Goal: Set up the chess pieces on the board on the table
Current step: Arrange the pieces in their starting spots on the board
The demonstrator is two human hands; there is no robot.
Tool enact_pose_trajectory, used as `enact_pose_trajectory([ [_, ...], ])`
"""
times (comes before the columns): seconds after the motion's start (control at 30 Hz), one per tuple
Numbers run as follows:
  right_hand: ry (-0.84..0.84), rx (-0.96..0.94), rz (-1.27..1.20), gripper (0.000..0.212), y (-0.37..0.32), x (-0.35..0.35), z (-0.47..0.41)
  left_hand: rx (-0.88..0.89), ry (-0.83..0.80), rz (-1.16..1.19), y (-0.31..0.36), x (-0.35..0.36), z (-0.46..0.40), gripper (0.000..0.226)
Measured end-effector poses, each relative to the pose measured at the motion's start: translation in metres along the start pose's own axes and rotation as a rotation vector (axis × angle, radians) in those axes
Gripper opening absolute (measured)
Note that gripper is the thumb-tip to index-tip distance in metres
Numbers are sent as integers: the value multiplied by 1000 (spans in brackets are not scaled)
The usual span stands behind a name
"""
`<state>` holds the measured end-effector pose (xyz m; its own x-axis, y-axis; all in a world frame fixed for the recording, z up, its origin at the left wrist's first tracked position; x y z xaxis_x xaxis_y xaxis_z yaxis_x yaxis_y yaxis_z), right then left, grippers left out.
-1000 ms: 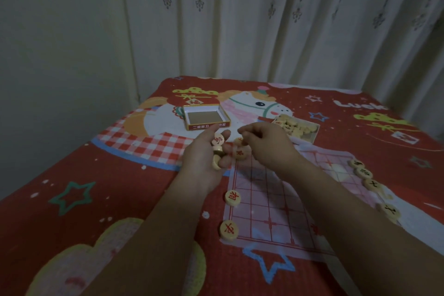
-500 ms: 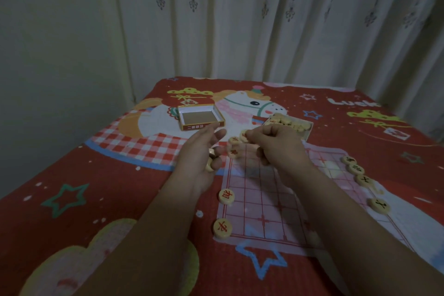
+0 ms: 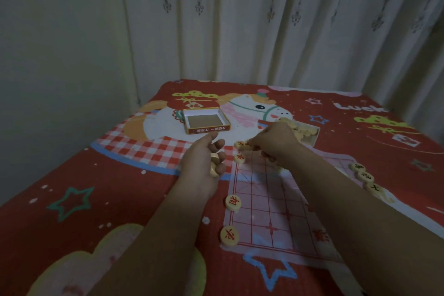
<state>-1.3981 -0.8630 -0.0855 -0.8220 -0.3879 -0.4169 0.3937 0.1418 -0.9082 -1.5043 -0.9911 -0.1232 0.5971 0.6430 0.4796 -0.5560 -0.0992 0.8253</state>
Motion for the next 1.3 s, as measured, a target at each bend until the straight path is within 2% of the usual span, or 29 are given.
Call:
enact_pose_trajectory([
  [0.07,-9,24,24,21,2,8,-9,-5,4,-2,0,0,1,23],
  [0.13,-21,47,56,11,5,14,-12,-5,11,-6,1,1,3,20],
  [0.27,-34,34,78,28,10,22,-18,-2,14,-8,1,2,3,18],
  [0.43,-29,-14,250,37,8,23,-21,-12,23,-12,1,2,4,17],
  [0.6,-17,-36,423,39,6,24,-18,-24,34,-15,2,2,6,19],
  [0.77,-23,-58,493,41,4,27,-16,-39,23,-8,2,3,5,21],
  [0.83,-32,-45,439,37,3,24,-14,-43,16,3,2,2,5,19],
  [0.9,-34,-31,349,18,5,19,-13,-45,0,26,3,2,6,16],
  [1.0,2,-86,216,27,12,9,-10,-26,-26,47,4,2,8,20],
  [1.1,13,-247,15,25,5,4,15,-12,-76,74,5,4,9,37],
  [1.2,-143,-417,-92,11,-9,10,51,1,-111,67,4,7,9,52],
  [1.3,-355,-497,-10,15,-11,19,68,1,-144,20,5,7,11,61],
])
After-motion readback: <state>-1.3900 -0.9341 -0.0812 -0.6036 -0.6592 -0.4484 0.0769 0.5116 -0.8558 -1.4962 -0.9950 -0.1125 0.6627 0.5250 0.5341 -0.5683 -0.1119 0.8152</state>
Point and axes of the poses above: each hand's wrist, its own z-axis away from the middle knuckle, its own x-axis out of the palm, y = z × x, the point moved 2 cm from there along -z, towards the middle knuckle, and after that the axes turned 10 degrees about -z, right-handed, at the moved point
